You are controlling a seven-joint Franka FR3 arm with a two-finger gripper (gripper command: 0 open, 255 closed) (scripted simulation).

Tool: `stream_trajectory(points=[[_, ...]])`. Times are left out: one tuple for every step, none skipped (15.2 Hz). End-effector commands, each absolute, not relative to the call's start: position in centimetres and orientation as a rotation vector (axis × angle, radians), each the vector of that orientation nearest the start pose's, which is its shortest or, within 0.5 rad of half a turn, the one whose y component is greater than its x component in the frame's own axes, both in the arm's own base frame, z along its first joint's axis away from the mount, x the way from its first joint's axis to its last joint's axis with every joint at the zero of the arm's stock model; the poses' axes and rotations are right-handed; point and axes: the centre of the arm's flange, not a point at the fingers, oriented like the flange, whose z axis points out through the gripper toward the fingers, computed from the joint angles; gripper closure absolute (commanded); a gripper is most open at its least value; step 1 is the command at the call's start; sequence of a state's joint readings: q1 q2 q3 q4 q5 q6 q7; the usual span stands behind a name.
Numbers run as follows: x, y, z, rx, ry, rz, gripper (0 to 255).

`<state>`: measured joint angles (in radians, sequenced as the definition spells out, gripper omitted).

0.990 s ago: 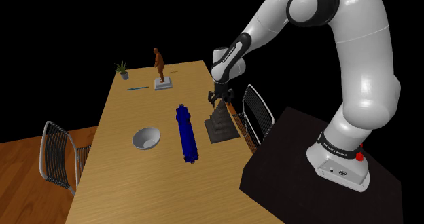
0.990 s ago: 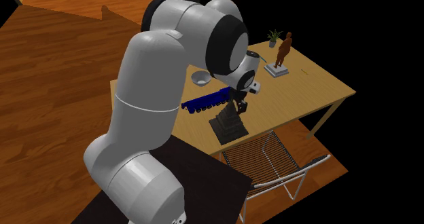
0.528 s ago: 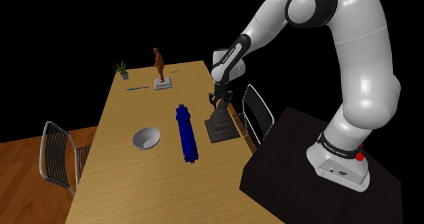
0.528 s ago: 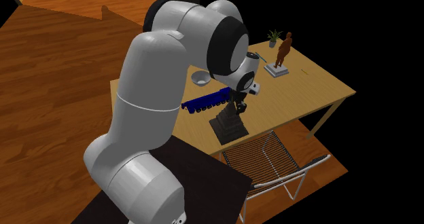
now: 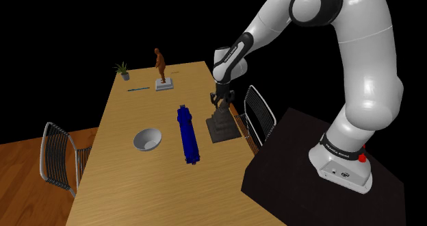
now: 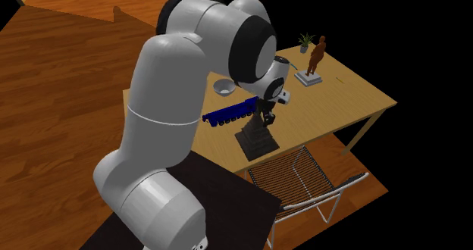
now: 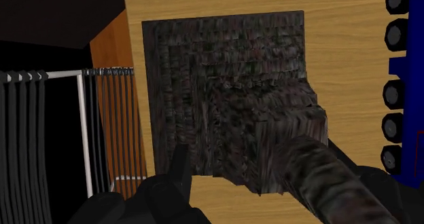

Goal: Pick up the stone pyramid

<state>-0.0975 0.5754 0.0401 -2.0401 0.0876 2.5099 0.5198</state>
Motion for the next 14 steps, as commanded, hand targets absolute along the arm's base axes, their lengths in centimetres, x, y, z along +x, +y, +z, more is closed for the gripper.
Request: stream_trajectory(points=[[58.1,-3.4,15.8,-2.927,0.996,0.180,255],[58.1,-3.4,16.3,-2.927,0.996,0.180,255],[58.1,-3.4,16.9,-2.927,0.996,0.180,255],[58.1,-3.4,17.4,-2.927,0.996,0.180,255],[58.1,-3.4,17.9,-2.927,0.996,0.180,255],[58.1,-3.4,18.5,-2.927,0.996,0.180,255],[58.1,-3.4,19.0,-2.927,0.996,0.180,255],[58.1,-3.4,19.5,-2.927,0.996,0.180,255],[58.1,-3.4,20.0,-2.927,0.996,0.180,255],[58.1,-3.4,20.6,-2.927,0.996,0.180,255],[58.1,-3.4,21.1,-2.927,0.996,0.180,255],[58.1,-3.4,21.6,-2.927,0.996,0.180,255],[58.1,-3.4,21.7,-2.927,0.996,0.180,255],[58.1,-3.4,21.7,-2.927,0.996,0.180,255]])
